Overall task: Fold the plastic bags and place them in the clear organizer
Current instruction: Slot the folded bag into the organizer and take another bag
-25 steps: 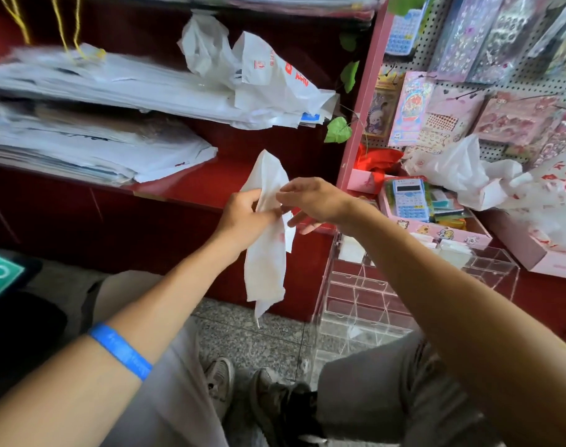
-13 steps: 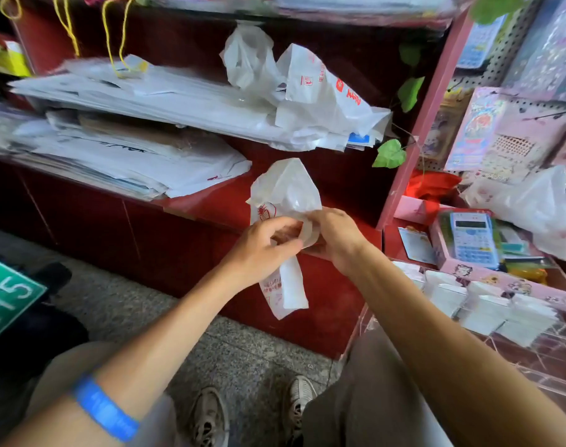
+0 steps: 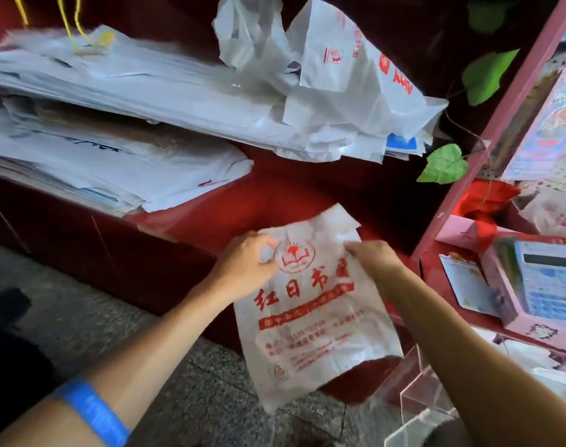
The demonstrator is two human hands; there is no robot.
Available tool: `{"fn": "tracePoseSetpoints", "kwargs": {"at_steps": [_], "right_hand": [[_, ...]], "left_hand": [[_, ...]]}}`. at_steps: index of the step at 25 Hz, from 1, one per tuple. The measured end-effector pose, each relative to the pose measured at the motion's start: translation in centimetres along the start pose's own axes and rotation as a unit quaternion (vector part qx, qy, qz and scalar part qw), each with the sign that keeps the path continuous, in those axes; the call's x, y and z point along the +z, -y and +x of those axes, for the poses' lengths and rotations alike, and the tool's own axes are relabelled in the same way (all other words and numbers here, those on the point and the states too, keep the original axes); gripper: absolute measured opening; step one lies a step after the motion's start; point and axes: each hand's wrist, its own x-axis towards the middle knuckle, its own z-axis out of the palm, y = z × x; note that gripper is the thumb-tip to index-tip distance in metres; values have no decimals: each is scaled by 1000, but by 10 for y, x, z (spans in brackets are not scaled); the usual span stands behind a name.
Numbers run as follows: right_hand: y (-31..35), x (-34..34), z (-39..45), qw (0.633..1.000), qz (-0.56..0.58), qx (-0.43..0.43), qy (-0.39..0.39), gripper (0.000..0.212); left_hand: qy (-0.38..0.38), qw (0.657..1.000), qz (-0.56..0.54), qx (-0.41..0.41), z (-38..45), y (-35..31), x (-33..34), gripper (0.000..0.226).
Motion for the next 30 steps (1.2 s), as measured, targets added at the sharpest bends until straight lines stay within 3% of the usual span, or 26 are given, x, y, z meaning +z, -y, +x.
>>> {"fn": "tracePoseSetpoints", "kwargs": {"at_steps": [2,4,7,10,12,15,20,23,26,28,30], "right_hand": [[-14,-7,18,995,-98,5,3,21],[-23,-15,29,980,-196,-24,1,18],[-30,-16,38,962,-265,-54,-23,24],[-33,-12,43,957,-283,-62,-21,21],[-31,-11,45,957,-282,-63,-32,19],[-30,-6,52,948,-306,-80,-27,24],[-26,-3,54,943,-318,-88,-42,27],[-27,-2,48,926,-344,-136,-71,23],[-30,-10,44,937,-303,-162,-56,23],[-33,-19,42,954,-245,-170,-28,19],[-35,-27,38,974,-163,-154,12,23]], "left_hand": [[84,994,76,11,11,9,14,38],[121,980,154,29,21,19,19,38],[93,977,191,-6,33,27,18,41],[0,972,210,-109,34,36,13,57],[-15,972,178,-156,35,42,13,61],[-27,985,47,-163,38,46,15,38],[-27,994,-44,-95,37,41,16,17],[-34,992,-95,-78,38,42,19,25],[-52,970,-192,-142,41,32,22,24],[-58,964,-195,-173,42,27,25,20],[-35,980,-92,-171,41,25,26,25]]}}
